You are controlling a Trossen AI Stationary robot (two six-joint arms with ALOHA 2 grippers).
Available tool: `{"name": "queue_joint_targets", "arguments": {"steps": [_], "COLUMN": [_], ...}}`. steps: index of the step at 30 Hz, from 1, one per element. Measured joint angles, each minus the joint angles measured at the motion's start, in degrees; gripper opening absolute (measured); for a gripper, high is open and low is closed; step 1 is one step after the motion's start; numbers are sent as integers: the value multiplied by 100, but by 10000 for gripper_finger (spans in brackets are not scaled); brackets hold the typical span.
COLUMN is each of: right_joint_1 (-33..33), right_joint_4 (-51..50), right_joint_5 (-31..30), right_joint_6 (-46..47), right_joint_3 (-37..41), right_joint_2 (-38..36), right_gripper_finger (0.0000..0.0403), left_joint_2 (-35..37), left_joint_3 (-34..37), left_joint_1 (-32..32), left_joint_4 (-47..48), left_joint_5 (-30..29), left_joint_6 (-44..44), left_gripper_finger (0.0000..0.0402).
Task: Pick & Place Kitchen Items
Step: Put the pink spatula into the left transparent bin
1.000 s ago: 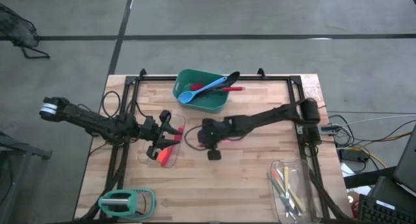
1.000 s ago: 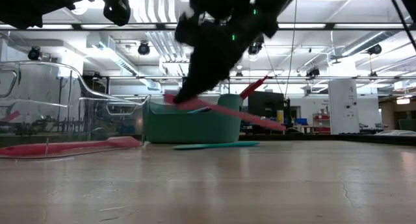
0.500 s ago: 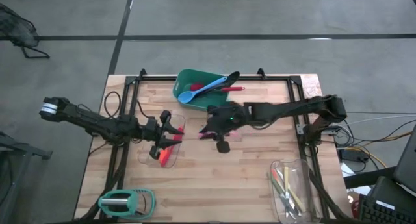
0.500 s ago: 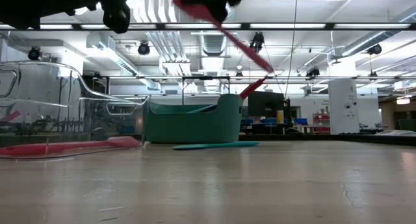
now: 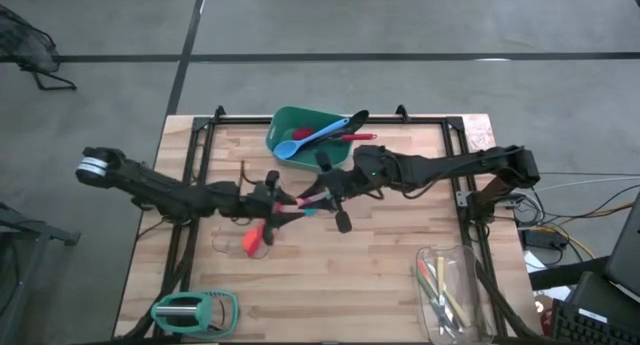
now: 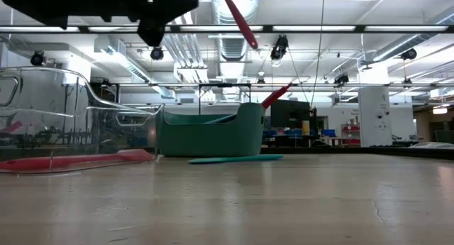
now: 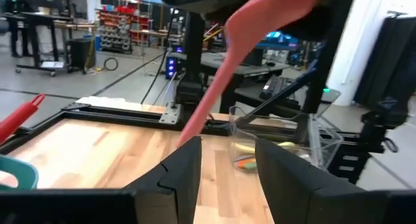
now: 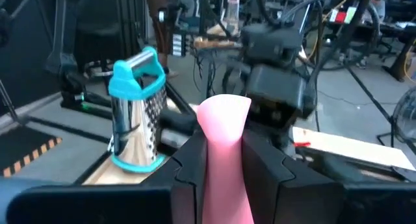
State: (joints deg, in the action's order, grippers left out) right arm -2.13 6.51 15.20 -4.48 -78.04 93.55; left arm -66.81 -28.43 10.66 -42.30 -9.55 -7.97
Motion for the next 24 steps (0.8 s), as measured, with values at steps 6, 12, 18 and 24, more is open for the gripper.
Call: {"name": "queue_joint_targets", "arguments": {"steps": [6,12,18,24], "right_joint_1": [-15,-16,-22,-22], "right_joint_4": [502,764,936,936], "right_joint_5": [54,128,137,136], "right_joint_6": [235,428,435,416], "right_joint_3": [0,7,24,26], "right_joint_2": [46,88,206,224], "right_gripper_finger": [68,68,68,68], "left_joint_2": [-490,-799,-994,-1034], "left_joint_3": [-401,-757,-1028,-1070], "left_joint_1": [1,-2,-2,11], "left_joint_4": [-10,-75,-91,91], "left_joint_5": [-257,-386,-417,-406], "left_joint_6": [64,190,205,64], "left_gripper_finger": [152,152,152,140]}}
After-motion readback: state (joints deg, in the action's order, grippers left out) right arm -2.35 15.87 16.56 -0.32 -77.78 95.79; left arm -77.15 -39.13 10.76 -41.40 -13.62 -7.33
